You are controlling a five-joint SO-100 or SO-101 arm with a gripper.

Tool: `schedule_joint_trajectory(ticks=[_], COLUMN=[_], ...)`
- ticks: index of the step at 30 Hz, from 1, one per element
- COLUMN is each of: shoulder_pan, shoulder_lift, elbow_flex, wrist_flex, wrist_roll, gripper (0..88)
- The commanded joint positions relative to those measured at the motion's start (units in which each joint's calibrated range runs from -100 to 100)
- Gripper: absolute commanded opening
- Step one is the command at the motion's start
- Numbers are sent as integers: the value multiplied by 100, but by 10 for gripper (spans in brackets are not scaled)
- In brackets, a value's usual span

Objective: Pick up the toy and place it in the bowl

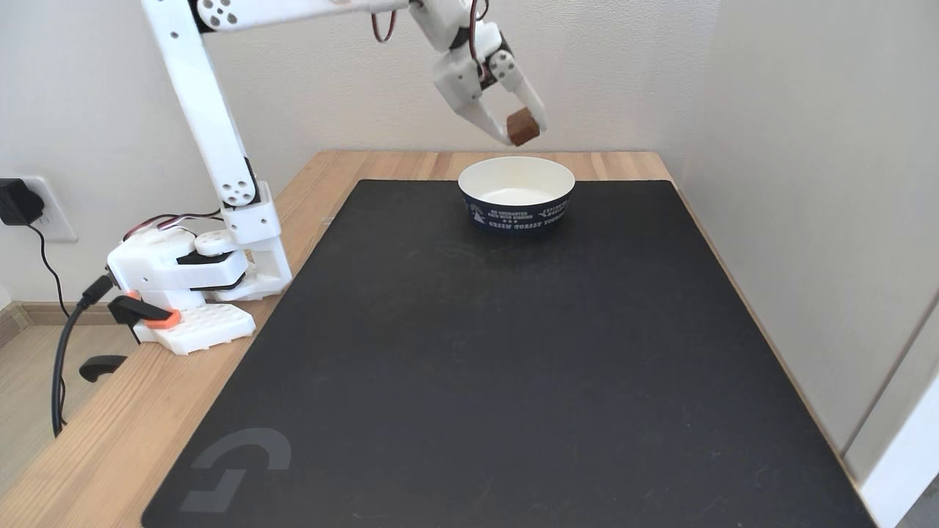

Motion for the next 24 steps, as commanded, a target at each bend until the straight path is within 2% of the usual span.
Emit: schedule_joint_trajectory(ticks=[1, 5, 10, 12, 16, 24], shoulder_pan=[-97, -373, -616, -658, -658, -582], shoulder_lift=[-363, -279, -279, -271, -279, -380], elbow_flex=[1372, 2219, 2445, 2463, 2652, 2688], wrist_flex=[-1264, -2289, -2712, -2670, -2653, -2653], wrist_roll=[0, 0, -5, -10, -16, -5], gripper=[24, 24, 28, 73, 262, 262])
